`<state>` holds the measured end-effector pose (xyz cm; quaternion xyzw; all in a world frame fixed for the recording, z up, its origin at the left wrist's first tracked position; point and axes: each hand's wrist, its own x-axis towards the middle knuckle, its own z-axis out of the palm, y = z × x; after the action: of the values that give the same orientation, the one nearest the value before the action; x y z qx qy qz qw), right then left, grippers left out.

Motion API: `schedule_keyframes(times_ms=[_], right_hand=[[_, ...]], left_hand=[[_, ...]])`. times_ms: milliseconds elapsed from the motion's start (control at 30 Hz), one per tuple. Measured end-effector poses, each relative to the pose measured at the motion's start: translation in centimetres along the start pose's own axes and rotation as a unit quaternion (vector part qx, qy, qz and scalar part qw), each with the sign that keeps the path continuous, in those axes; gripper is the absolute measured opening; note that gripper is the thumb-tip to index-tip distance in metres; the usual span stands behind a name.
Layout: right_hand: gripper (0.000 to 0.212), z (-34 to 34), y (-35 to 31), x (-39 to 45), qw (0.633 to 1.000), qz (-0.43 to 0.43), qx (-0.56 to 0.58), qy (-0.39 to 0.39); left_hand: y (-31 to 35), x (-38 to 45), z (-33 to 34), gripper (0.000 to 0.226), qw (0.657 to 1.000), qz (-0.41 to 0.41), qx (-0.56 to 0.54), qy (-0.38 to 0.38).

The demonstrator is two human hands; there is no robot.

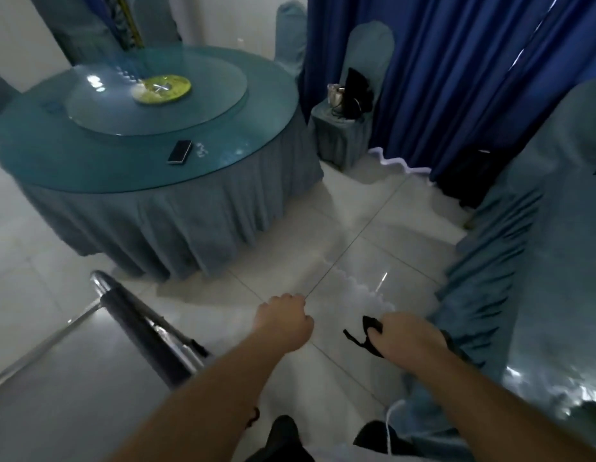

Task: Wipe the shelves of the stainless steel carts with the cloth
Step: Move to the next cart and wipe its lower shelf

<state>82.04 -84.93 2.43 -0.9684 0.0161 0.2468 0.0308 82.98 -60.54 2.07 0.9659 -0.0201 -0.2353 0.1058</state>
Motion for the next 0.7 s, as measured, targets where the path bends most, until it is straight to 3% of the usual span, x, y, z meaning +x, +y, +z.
schedule_keyframes(times_ms=[200, 433, 700], right_hand=[[0.042, -5.3, 1.2, 11.4, 0.998, -0.005, -0.054, 0.011], [0.040, -13.5, -0.2, 26.2, 0.992, -0.106, -0.073, -0.015], [0.039, -19.8, -10.9, 35.7, 0.965, -0.220, -0.133, -0.051]], left_hand=[[1.7, 9.8, -4.1, 0.047, 1.000, -0.015, -0.002, -0.014], [2.0, 19.3, -9.5, 0.050, 0.993, -0.112, -0.048, -0.004], [-2.8, 22.1, -12.4, 0.051, 0.954, -0.256, -0.151, 0.032]])
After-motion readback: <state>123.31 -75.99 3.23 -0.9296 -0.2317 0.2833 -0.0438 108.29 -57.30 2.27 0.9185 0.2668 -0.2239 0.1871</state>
